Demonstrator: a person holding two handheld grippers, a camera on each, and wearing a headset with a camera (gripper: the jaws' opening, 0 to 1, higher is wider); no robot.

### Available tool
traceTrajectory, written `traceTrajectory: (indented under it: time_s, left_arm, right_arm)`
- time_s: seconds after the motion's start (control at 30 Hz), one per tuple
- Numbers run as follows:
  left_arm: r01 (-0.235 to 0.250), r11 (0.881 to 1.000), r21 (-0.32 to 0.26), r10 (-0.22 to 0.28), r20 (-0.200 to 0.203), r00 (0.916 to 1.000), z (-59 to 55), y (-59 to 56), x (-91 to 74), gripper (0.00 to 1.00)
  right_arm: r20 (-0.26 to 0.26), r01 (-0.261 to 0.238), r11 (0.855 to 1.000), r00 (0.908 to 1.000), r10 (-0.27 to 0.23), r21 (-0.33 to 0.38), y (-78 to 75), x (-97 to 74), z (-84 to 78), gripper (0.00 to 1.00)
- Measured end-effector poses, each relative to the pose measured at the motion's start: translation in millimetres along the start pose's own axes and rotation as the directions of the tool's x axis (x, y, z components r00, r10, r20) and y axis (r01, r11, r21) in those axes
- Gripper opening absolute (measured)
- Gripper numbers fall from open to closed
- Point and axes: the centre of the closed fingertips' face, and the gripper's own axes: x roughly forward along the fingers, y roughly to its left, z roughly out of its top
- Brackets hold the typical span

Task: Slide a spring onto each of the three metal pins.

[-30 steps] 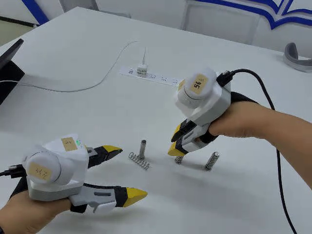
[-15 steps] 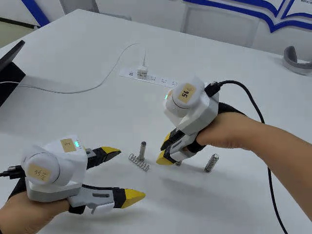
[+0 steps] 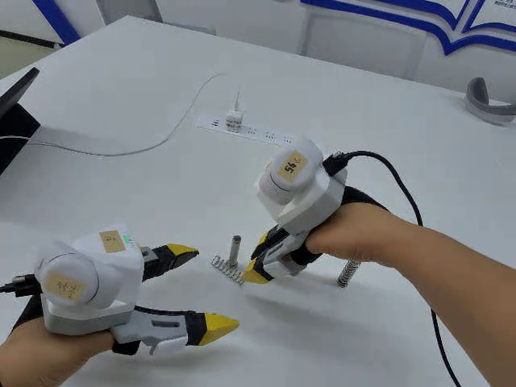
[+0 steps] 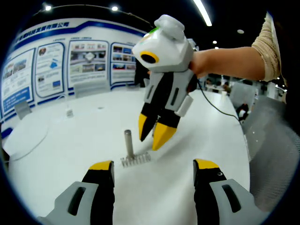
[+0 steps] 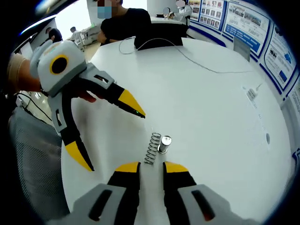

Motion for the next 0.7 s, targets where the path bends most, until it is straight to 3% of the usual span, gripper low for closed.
traceTrajectory:
  time_s: [0.7]
  left_arm:
    - [-0.002,1.0,-0.006,0.002,-0.003,1.0,-1.9,0.9,-2.1,0.69]
  right_arm:
    - [-0.009,0.042,0.993,0.9991,-0.041,0.111,-0.6,24.2,-4.0,0.16]
